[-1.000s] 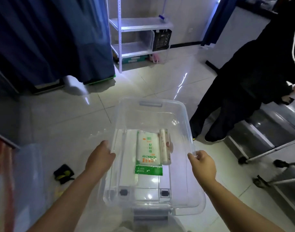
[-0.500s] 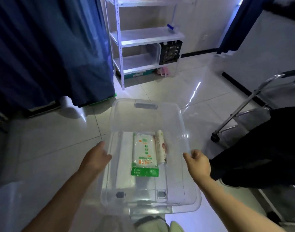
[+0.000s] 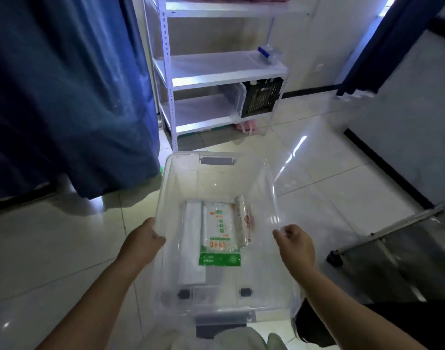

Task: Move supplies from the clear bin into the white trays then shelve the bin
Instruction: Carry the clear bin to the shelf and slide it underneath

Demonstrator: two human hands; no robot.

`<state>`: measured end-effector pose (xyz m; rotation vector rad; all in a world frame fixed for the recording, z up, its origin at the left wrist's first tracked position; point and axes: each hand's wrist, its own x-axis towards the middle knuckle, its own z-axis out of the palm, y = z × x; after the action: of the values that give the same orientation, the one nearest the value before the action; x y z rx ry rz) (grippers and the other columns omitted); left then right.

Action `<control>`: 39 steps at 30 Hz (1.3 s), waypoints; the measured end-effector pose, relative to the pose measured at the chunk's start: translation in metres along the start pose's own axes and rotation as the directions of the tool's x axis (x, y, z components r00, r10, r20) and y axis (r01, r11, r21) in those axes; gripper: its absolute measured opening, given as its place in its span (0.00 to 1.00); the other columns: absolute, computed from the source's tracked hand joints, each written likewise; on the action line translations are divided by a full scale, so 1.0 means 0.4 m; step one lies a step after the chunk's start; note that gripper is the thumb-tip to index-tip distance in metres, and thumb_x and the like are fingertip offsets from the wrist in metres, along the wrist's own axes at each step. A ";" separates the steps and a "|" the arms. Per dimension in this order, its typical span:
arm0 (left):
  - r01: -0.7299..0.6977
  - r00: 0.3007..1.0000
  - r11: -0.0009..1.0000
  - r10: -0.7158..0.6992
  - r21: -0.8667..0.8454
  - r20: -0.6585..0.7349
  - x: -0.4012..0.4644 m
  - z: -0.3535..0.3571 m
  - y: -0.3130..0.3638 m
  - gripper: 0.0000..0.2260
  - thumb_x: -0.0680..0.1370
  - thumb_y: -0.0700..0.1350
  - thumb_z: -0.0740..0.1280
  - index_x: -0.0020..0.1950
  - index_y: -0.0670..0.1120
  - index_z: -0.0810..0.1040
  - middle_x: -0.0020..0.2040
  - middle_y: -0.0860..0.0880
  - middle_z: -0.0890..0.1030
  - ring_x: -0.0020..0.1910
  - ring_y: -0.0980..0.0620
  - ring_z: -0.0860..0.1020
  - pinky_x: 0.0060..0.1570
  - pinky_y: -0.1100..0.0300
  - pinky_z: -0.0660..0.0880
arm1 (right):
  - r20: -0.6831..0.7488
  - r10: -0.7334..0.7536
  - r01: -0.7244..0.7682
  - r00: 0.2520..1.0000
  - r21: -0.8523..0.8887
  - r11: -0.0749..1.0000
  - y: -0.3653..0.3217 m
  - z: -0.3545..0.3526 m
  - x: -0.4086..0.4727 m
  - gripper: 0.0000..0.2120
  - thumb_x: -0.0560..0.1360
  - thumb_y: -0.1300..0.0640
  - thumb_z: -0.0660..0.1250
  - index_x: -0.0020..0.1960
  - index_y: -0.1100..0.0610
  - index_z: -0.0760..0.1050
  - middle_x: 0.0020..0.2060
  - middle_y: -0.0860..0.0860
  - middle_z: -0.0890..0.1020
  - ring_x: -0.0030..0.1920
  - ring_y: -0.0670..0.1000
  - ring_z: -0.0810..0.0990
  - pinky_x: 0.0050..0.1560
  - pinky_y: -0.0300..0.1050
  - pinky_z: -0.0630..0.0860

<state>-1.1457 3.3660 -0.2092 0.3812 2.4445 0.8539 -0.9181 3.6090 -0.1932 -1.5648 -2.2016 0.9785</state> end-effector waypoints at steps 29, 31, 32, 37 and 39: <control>0.242 0.969 0.965 -0.245 -0.100 -0.024 1.295 0.072 0.688 0.19 0.72 0.40 0.69 0.62 0.42 0.71 0.38 0.51 0.75 0.34 0.56 0.73 0.29 0.63 0.65 | 0.150 0.099 -0.073 0.984 -0.171 0.983 -0.478 0.304 1.523 0.07 0.72 0.50 0.67 0.44 0.54 0.76 0.37 0.50 0.80 0.36 0.49 0.77 0.39 0.43 0.72; 0.278 0.960 0.954 -0.281 -0.109 -0.010 1.367 0.077 0.685 0.19 0.73 0.41 0.68 0.63 0.43 0.71 0.39 0.51 0.76 0.35 0.56 0.74 0.29 0.63 0.66 | 0.172 0.088 -0.053 0.981 -0.199 0.979 -0.507 0.353 1.597 0.08 0.71 0.50 0.67 0.43 0.55 0.76 0.36 0.50 0.80 0.34 0.48 0.76 0.36 0.41 0.70; 0.293 0.956 0.950 -0.295 -0.109 0.000 1.404 0.079 0.681 0.19 0.73 0.41 0.68 0.63 0.43 0.70 0.40 0.50 0.76 0.36 0.56 0.74 0.29 0.63 0.67 | 0.184 0.077 -0.035 0.980 -0.220 0.975 -0.520 0.379 1.631 0.08 0.71 0.51 0.67 0.43 0.56 0.76 0.35 0.50 0.79 0.34 0.48 0.75 0.34 0.40 0.68; 0.326 0.945 0.938 -0.328 -0.114 0.004 1.603 0.087 0.650 0.19 0.72 0.40 0.68 0.63 0.42 0.71 0.42 0.48 0.78 0.36 0.54 0.75 0.32 0.60 0.68 | 0.232 0.081 -0.004 0.969 -0.316 0.949 -0.576 0.524 1.781 0.12 0.72 0.49 0.66 0.49 0.57 0.77 0.42 0.52 0.82 0.43 0.53 0.79 0.41 0.42 0.67; 0.345 0.938 0.932 -0.347 -0.116 0.002 1.678 0.094 0.631 0.19 0.73 0.40 0.67 0.63 0.41 0.71 0.40 0.48 0.77 0.35 0.55 0.74 0.30 0.61 0.67 | 0.246 0.086 -0.003 0.966 -0.321 0.947 -0.593 0.587 1.834 0.12 0.72 0.50 0.66 0.49 0.57 0.78 0.42 0.52 0.82 0.43 0.54 0.79 0.41 0.42 0.67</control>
<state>-1.6564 3.8569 -0.3265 -0.1008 2.3653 0.8374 -1.5043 4.1456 -0.3282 -1.7118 -2.6242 0.9186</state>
